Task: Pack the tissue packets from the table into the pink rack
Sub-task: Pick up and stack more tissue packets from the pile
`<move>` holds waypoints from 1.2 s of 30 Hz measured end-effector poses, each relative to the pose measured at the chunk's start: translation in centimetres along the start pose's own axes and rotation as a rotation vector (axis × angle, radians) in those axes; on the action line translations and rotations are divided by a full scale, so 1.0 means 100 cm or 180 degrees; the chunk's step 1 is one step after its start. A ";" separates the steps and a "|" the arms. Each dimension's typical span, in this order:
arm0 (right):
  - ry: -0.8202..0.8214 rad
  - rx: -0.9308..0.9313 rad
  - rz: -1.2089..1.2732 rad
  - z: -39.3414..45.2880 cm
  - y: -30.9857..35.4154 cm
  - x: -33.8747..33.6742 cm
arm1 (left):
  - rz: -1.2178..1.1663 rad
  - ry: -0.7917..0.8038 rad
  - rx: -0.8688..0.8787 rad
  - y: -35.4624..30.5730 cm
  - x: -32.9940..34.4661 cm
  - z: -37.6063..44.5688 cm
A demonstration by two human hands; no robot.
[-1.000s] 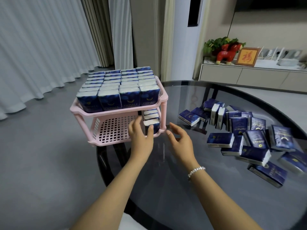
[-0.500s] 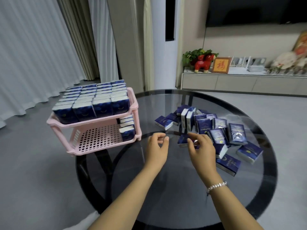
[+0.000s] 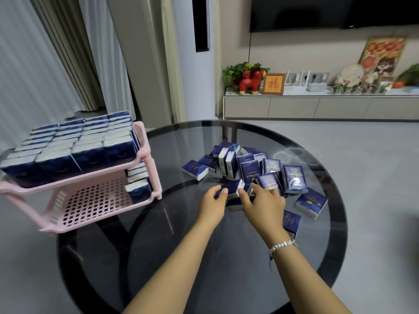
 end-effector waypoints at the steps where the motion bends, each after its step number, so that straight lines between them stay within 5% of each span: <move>1: 0.0027 0.0027 0.0014 0.001 0.003 0.001 | -0.0036 -0.0005 -0.0003 0.001 -0.001 0.000; 18: 0.0949 0.0588 0.1650 -0.027 0.034 0.018 | -0.1640 -0.0748 -0.0884 0.017 -0.052 -0.012; 28: 0.0977 0.0972 0.3039 -0.044 0.050 -0.004 | -0.2167 -0.1040 -0.0121 0.022 -0.120 -0.025; 36: 0.1333 0.1196 0.3598 -0.057 0.054 -0.002 | -0.2520 -0.0905 -0.0470 0.028 -0.124 -0.026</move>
Point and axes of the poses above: each hand's wrist, its own z-axis towards the middle knuckle, its own x-axis out of the palm, y = z × x, the point moved 1 cm from there along z, towards the middle knuckle, and after that the axes turned 9 degrees about -y, right-handed, at the moved point
